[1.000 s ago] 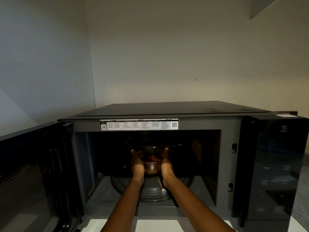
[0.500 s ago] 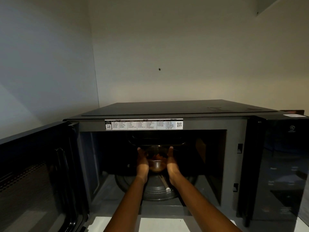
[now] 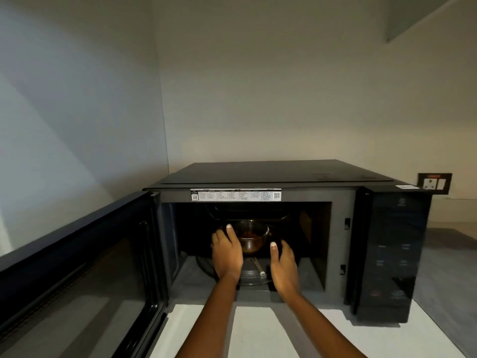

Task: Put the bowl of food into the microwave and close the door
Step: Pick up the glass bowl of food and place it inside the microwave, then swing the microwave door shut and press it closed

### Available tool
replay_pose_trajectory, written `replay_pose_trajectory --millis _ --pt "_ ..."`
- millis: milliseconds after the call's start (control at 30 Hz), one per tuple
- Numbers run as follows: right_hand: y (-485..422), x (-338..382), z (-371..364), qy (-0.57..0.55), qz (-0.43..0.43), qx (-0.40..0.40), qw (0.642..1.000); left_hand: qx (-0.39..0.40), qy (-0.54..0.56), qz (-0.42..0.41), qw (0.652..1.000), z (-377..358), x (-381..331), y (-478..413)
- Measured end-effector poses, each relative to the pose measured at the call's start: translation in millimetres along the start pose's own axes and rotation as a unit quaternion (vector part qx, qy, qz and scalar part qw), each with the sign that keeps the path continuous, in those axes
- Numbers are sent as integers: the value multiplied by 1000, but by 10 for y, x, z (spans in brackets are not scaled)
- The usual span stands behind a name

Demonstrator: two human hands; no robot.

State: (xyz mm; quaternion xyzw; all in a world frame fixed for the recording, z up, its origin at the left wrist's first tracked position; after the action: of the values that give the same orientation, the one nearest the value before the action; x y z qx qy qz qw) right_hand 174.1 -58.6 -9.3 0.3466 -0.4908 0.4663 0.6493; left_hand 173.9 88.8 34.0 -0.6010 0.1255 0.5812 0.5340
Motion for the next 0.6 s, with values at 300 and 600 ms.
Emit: replay_pose_trajectory --millis 300,600 --pt "878 -571 399 253 9 16 967 -14 -99 -62 993 688 -660 376" --pt "1303 -879 877 423 -1 -9 906 -4 -357 -190 915 1555 -1432 485"
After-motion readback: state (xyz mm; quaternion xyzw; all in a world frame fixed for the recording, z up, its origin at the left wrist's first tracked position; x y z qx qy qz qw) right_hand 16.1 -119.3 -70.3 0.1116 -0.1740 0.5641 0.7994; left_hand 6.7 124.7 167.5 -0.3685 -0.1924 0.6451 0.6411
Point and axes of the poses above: each hand's wrist, its own y-axis away from the middle knuckle, its own z-axis out of the back of the hand, x = y × z, the point moved 6 cm from there along -y, towards the middle knuckle, and after that the axes turned 15 degrees about -z, right-handed, at the moved point
